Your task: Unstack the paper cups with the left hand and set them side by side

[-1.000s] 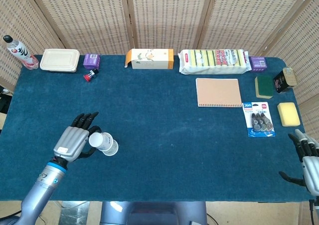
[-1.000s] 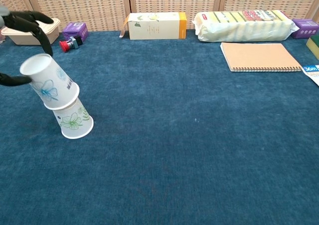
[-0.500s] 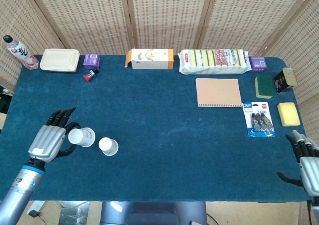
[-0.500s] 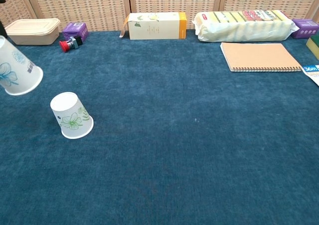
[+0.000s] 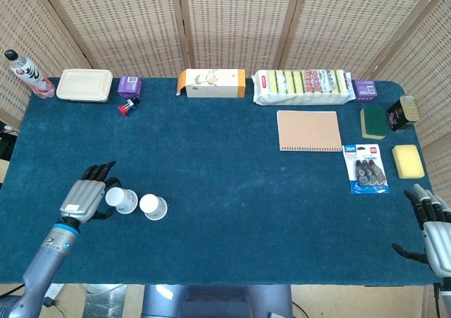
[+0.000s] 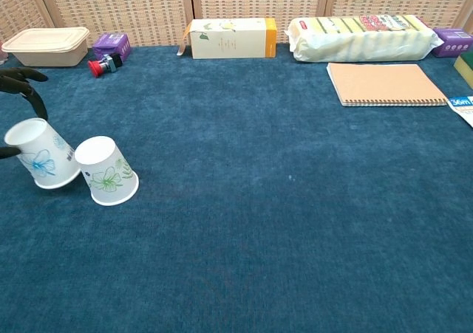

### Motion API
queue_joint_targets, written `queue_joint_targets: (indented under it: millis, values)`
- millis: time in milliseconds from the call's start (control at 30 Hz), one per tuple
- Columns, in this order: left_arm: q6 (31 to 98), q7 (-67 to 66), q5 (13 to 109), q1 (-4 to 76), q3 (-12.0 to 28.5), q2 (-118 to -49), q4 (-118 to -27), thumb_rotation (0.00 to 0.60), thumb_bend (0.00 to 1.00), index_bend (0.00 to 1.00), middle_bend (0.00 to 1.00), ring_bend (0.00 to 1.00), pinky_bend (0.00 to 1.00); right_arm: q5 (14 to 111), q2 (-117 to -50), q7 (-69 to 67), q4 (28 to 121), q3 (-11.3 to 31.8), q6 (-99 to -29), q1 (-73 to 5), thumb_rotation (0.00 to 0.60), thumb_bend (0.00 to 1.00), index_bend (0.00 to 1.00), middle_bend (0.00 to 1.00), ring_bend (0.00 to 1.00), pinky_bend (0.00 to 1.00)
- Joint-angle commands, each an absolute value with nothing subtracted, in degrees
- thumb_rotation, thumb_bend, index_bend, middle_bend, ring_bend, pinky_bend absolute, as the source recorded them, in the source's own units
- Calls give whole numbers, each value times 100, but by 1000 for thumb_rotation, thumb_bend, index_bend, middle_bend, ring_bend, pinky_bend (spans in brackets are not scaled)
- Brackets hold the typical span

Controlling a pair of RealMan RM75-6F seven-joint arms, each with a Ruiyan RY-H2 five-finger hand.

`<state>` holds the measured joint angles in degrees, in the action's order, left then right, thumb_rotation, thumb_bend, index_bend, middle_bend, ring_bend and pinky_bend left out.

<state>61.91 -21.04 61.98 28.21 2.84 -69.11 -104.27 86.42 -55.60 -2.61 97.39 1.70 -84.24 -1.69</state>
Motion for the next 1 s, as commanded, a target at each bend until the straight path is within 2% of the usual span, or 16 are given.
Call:
queue_joint_targets:
  millis: [33,700,900,1000]
  values:
    - [6119,-2076,6200,2879,308,-7051,-10333,600,277,358,0,0,0,8638,-5549,-284,9739,174,-8431,-165,600,0,17,0,0,0]
    - [6103,-2277,6160,2982,266,-7236,-10491,600,276,357,0,0,0,8627,-5522,-341,9752,169,-8394,-172,600,0,17,0,0,0]
    - [6072,-2129,6255,2962,236,-7212,-10458,600,220,354,0,0,0,8624,-5516,-351,9758,169,-8400,-167,600,0,17,0,0,0]
    - [6029,-2125,6281,2960,188,-7149,-10502,600,187,311,0,0,0,8618,-5508,-352,9768,167,-8386,-170,600,0,17,0,0,0]
